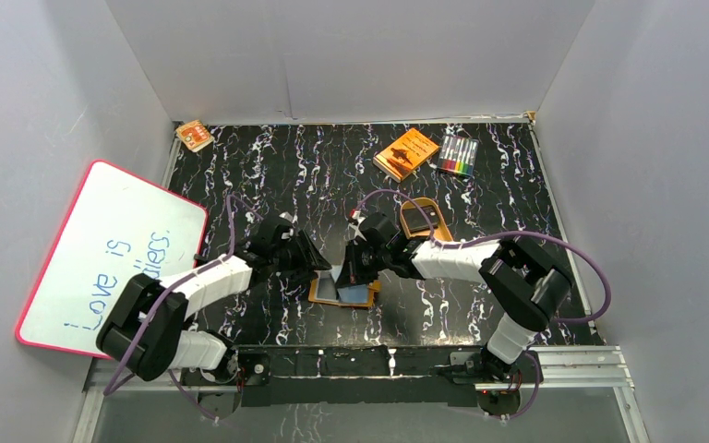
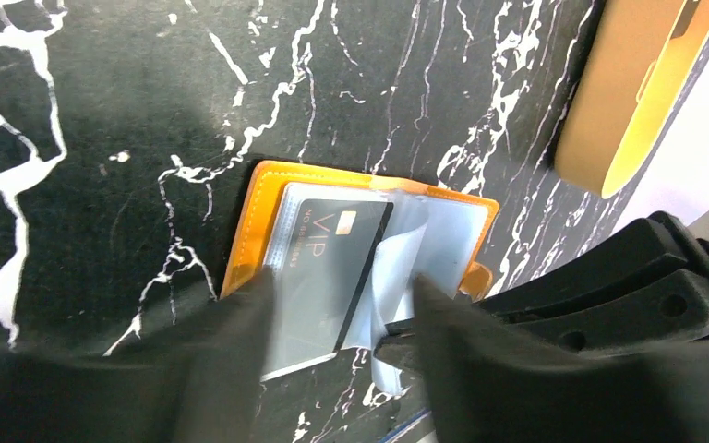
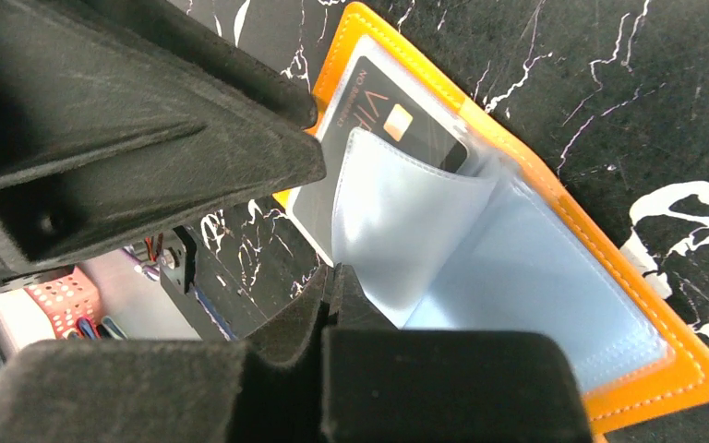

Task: Put the credit cards into the card holder
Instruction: Turn over the card holder at the center of the board.

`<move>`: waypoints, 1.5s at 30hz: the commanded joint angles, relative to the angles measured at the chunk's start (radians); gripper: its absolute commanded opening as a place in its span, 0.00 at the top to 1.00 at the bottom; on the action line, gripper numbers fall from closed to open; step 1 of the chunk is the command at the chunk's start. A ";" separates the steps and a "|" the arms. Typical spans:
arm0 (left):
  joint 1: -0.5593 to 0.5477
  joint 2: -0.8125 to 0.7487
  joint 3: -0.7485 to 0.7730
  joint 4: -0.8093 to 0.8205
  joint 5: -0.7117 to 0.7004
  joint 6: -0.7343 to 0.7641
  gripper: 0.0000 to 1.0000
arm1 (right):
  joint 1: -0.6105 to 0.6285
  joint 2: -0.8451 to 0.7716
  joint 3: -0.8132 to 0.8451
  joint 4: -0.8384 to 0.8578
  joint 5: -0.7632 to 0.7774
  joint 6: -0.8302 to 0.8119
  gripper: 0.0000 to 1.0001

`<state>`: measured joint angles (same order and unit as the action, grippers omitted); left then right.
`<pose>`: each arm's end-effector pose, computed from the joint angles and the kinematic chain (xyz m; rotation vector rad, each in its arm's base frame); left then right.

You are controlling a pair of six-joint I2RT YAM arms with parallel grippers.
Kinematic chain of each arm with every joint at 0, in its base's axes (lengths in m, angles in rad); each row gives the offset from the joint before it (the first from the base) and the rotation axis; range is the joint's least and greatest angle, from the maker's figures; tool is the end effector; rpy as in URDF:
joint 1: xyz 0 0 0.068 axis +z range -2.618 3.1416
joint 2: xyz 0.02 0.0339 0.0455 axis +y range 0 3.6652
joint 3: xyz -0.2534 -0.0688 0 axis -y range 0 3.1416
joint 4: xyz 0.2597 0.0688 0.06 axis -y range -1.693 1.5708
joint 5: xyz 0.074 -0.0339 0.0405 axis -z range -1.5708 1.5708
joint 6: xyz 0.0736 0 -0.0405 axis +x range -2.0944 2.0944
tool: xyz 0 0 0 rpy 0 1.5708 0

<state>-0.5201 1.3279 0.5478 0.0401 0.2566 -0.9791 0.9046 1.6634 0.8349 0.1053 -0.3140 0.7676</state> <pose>0.2450 -0.1619 0.1216 -0.4334 2.4854 -0.9948 0.2115 0.3058 0.1197 -0.3580 2.5444 1.1300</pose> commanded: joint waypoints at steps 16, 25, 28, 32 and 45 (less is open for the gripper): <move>0.000 -0.027 0.059 -0.037 0.031 0.005 0.39 | 0.009 -0.039 0.012 0.040 0.008 -0.017 1.00; 0.000 0.036 0.036 0.064 0.083 -0.024 0.56 | 0.009 -0.048 0.008 0.051 0.005 -0.018 1.00; 0.000 0.057 0.041 0.073 0.091 -0.022 0.64 | 0.009 -0.051 0.005 0.056 0.004 -0.016 1.00; 0.000 0.076 0.037 0.090 0.100 -0.024 0.73 | 0.009 -0.056 0.003 0.060 0.004 -0.016 1.00; 0.000 0.077 0.013 0.101 0.088 -0.024 1.00 | 0.009 -0.089 -0.012 0.046 0.012 -0.014 0.88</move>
<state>-0.5201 1.4200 0.5699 0.1465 0.3378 -1.0069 0.9104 1.6277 0.8289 0.1311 -0.3115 0.7590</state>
